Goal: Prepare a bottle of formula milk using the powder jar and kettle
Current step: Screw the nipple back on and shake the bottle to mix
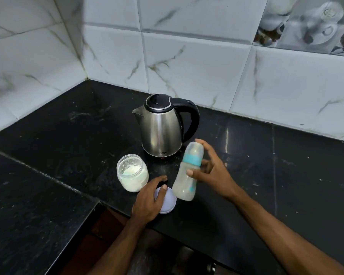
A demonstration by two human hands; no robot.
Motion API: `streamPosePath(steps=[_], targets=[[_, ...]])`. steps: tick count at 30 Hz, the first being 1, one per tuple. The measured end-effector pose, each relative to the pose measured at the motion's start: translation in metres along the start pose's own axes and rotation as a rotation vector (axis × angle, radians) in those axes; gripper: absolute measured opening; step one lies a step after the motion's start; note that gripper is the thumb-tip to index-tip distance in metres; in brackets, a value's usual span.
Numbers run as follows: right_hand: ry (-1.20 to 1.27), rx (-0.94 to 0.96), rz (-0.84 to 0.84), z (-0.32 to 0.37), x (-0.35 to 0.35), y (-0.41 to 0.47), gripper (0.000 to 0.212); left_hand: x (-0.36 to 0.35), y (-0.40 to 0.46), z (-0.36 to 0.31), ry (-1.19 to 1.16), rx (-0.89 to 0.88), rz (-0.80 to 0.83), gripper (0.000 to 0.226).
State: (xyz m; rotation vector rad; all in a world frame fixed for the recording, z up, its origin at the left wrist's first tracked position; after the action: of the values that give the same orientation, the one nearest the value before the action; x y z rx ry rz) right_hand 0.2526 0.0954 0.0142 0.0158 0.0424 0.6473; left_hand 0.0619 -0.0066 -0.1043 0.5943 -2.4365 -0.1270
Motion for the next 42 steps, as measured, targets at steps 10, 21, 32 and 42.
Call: streamPosePath(steps=[10, 21, 32, 42], targets=[[0.021, -0.019, -0.028, -0.002, 0.003, -0.004, 0.083, -0.001, 0.0, 0.001, 0.002, 0.001, 0.004, 0.05], [0.0, -0.027, -0.022, -0.007, 0.002, -0.003, 0.081, 0.0, 0.0, -0.001, 0.009, -0.002, 0.008, 0.052], [0.014, -0.051, -0.03, -0.022, -0.004, -0.012, 0.083, 0.0, 0.0, -0.001, -0.013, -0.011, -0.003, 0.05], [0.044, -0.056, -0.119, -0.004, 0.004, -0.002, 0.08, 0.002, 0.0, -0.004, -0.008, -0.013, -0.005, 0.051]])
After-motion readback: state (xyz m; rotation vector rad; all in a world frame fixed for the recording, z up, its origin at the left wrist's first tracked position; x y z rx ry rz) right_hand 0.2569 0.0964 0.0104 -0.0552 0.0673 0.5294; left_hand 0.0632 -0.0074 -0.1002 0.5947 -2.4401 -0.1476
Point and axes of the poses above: each hand's wrist, its own y-axis towards the middle knuckle, its own x-axis out of the back of the hand, z = x × y, the point moved 3 cm from there along y, towards the middle knuckle, and after that the axes turned 4 degrees about -z, right-handed, at the moved point
